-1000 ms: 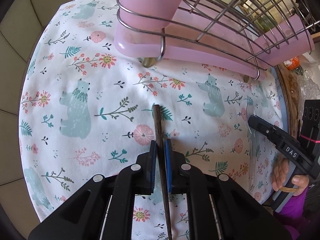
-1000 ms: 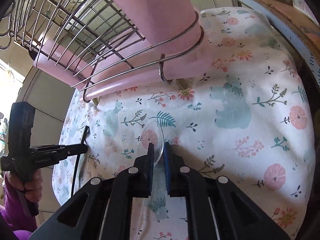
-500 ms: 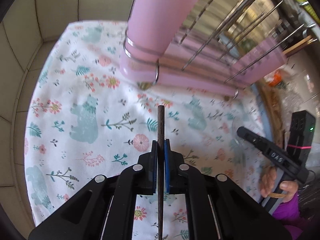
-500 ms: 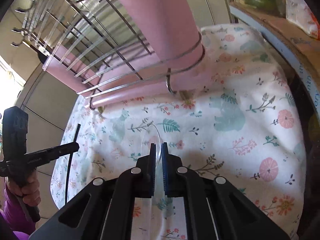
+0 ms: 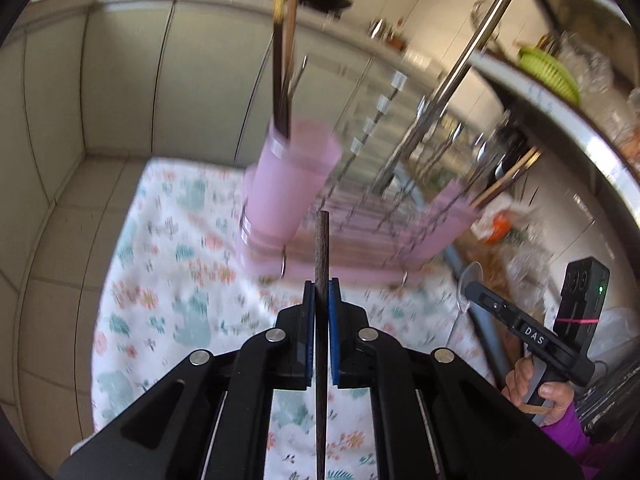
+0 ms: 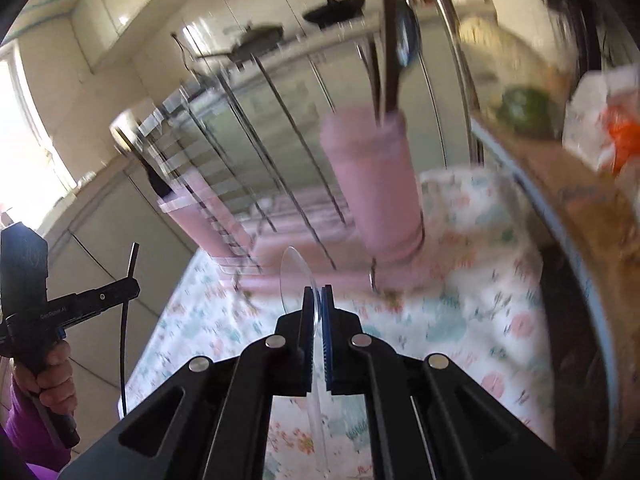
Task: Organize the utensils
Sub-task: 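Lift the dark chopstick and clear spoon and carry both above the pink cup, then lower the chopstick and clear spoon into the pink cup and open both tools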
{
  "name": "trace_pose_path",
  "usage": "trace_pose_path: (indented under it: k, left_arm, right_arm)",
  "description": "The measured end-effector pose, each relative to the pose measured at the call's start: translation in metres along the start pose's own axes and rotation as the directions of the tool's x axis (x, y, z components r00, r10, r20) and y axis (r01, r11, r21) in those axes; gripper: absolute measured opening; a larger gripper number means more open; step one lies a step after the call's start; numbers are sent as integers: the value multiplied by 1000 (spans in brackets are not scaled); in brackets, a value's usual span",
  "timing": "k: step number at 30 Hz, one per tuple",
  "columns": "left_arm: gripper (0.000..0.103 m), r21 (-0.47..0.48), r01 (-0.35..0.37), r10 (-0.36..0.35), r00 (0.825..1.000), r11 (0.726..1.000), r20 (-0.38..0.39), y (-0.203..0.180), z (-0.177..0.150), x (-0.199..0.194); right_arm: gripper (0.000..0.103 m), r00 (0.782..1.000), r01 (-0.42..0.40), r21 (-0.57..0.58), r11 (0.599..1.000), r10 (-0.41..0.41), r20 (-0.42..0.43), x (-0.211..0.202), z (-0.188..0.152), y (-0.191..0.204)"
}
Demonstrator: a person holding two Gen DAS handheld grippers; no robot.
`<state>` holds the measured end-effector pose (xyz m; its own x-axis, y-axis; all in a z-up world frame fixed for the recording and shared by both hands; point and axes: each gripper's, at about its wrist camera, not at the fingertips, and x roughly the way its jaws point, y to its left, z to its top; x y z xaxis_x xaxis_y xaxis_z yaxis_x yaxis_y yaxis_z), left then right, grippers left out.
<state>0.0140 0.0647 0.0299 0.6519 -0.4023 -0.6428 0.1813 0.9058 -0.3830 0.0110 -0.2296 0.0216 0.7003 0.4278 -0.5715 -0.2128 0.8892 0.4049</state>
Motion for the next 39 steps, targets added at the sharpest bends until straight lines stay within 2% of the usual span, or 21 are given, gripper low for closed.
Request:
trace_pose_path:
  k: [3,8,14,17,20,22,28,34,39]
  left_arm:
    - [6,4,17,-18,996,1000,87,-6,12,-17]
    - [6,2,41,-41,980,999,196,-14,33,-35]
    - [6,6,60,-60,962,998,266,-20,44,-42]
    - [6,-1,71,-68,958,998,280,-20,43,-42]
    - [6,-16,76,-68,955,997,288,-15,42,-40]
    - [6,-36,85,-71,954,996,293,-11,43,-38]
    - [6,-75,83,-57,952,994,301,-3,51,-30]
    - [6,-88,89,-54,939,992,340,-4,60,-26]
    - [6,-91,57,-13,906,994,423,-11,75,-30]
  right_arm:
    - [3,996,-4,-27,1000,6,86,-18,16,8]
    - [3,969,27,-77,997,-8,245,-45,51,20]
    - [3,906,69,-96,993,-22,422,-69,93,25]
    - [3,859,108,-93,990,-46,511,-72,113,24]
    - [3,822,148,-90,985,-72,565,-71,126,23]
    - [3,812,174,-94,980,-88,577,-65,130,24]
    - [3,827,195,-104,975,-107,552,-41,127,19]
    - [3,854,183,-129,975,-93,512,-30,106,15]
    - [3,858,160,-108,981,-84,507,-30,86,10]
